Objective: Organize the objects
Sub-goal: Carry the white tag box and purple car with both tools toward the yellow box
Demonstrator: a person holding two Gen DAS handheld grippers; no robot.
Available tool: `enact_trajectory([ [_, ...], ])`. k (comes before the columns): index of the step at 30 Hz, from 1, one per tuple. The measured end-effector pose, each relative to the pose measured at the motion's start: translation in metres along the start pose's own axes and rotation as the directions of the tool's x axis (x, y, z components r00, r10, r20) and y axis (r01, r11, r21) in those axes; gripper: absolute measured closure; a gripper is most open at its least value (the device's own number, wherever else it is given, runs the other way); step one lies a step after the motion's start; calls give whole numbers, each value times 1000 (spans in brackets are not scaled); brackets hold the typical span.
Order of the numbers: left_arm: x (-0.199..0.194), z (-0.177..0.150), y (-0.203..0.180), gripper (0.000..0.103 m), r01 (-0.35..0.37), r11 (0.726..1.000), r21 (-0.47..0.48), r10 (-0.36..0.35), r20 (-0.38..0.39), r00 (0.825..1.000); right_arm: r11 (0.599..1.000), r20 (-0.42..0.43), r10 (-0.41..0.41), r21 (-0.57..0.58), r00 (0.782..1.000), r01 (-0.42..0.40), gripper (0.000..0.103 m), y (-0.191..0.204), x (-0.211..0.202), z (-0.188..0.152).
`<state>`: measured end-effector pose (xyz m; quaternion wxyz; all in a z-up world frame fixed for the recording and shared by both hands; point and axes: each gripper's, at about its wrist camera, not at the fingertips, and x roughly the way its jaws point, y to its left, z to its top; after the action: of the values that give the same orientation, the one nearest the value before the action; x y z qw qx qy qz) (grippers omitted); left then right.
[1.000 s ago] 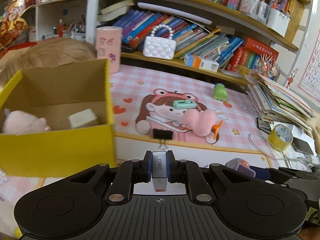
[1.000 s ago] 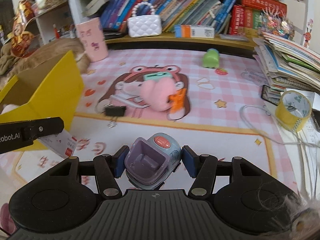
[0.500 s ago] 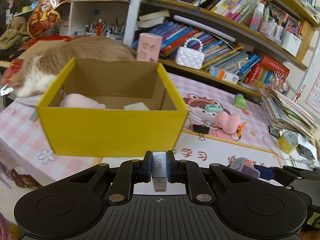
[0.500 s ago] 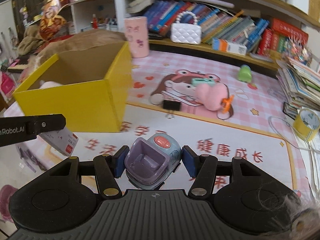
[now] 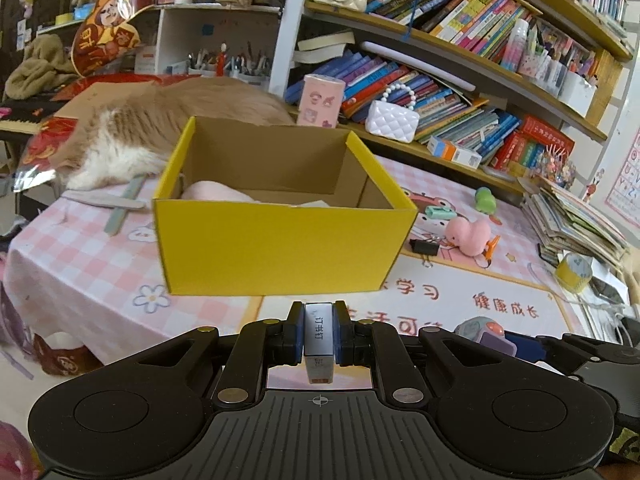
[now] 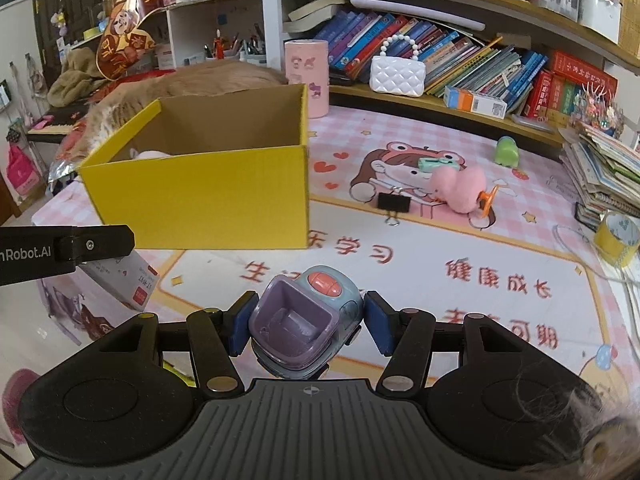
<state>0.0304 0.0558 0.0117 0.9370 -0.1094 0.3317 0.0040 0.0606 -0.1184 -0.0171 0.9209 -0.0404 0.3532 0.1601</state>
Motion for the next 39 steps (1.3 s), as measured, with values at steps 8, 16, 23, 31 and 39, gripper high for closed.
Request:
enact_trajectory([
  [8, -25, -10, 28, 90, -30, 1000, 4, 30, 17, 999, 999, -3, 40, 10, 999, -40, 49, 32, -5, -10],
  [16, -44, -7, 48, 90, -49, 999, -9, 50, 51, 997, 998, 4, 60, 9, 998, -60, 49, 54, -10, -10],
  [23, -41, 16, 47, 90, -31, 1000, -5, 31, 106, 994, 999, 40, 33, 8, 999, -34, 49, 50, -11, 7],
  [31, -25, 57, 44, 90, -47, 999, -19, 49, 199, 979, 999, 149, 26, -23, 989, -23, 49, 35, 3, 56],
  [39, 15, 87, 36, 90, -81, 996, -22, 84, 216, 973, 997, 224, 56, -72, 973, -41, 49, 23, 36, 106],
])
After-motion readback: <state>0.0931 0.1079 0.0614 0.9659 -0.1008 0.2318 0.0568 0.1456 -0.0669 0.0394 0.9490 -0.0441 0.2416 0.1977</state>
